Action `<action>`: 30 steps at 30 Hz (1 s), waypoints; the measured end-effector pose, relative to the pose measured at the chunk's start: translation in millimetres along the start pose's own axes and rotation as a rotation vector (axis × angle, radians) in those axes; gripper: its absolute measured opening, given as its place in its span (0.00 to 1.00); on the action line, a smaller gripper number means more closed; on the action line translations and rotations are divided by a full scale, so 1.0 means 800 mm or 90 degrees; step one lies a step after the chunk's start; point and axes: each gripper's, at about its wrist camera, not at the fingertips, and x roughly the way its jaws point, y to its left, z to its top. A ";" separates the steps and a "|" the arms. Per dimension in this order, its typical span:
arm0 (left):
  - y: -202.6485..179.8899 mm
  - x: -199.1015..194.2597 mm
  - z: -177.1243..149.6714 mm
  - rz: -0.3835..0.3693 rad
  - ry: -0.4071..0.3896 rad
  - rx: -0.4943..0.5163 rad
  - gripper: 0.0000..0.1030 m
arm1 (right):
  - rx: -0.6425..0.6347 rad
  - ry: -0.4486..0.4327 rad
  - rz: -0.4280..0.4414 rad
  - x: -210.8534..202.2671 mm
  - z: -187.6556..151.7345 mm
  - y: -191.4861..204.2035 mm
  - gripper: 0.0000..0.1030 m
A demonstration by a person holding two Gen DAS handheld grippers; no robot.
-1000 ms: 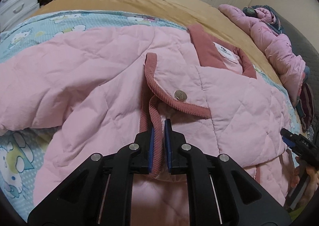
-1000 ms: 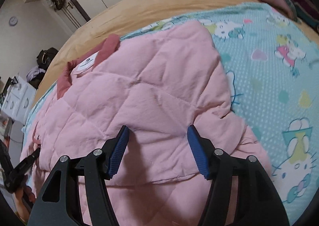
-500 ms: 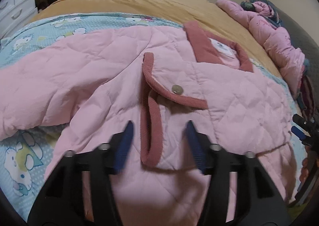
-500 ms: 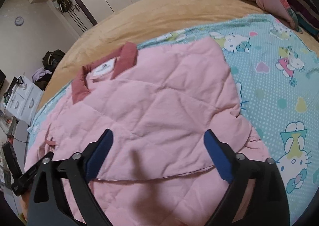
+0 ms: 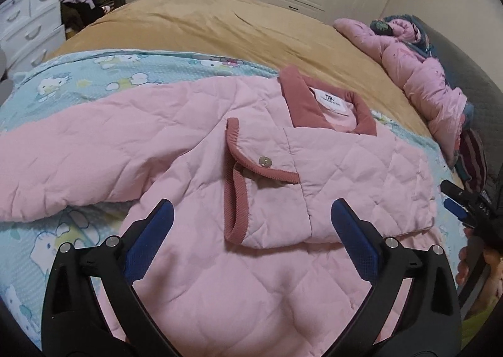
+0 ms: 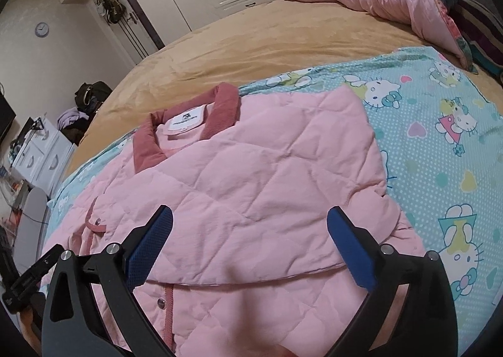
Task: Fold large clothes
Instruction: 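Move the left tool toward the other sleeve cuff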
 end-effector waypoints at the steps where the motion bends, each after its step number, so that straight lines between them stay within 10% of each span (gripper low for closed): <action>1: 0.002 -0.004 -0.001 0.003 -0.003 -0.002 0.91 | -0.003 -0.002 0.001 -0.001 0.000 0.003 0.95; 30: 0.141 -0.069 -0.028 0.075 -0.062 -0.157 0.91 | -0.026 -0.057 0.100 -0.041 -0.020 0.111 0.95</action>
